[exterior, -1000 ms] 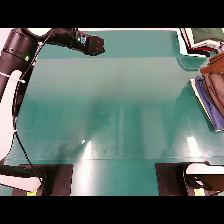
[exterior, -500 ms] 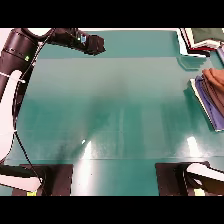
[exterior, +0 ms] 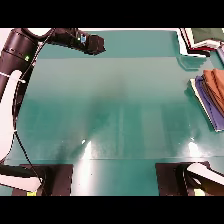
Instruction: Fold the shirts.
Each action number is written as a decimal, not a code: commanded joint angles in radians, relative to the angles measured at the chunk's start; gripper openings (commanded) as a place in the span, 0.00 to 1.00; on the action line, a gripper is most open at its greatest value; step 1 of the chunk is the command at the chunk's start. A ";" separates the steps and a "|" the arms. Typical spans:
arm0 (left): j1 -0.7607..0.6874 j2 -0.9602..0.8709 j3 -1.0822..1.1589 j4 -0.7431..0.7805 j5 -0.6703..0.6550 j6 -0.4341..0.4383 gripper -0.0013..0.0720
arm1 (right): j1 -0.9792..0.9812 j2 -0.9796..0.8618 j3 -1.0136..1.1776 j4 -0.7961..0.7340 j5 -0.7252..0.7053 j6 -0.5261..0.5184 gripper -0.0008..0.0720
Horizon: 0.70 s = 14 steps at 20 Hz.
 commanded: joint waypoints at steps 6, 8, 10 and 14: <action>0.000 0.000 0.000 0.000 -0.063 0.000 0.05 | 0.587 0.075 -0.044 0.238 0.045 0.008 0.73; 0.000 0.000 0.000 0.000 -0.033 0.000 0.05 | 0.743 0.089 -0.086 0.237 -0.006 0.008 0.67; 0.000 0.000 0.000 0.000 0.000 0.000 0.05 | 0.856 0.090 -0.101 0.237 -0.048 0.008 0.54; 0.000 0.000 0.000 0.000 0.064 0.000 0.05 | 0.992 0.090 -0.101 0.237 -0.064 -0.007 0.04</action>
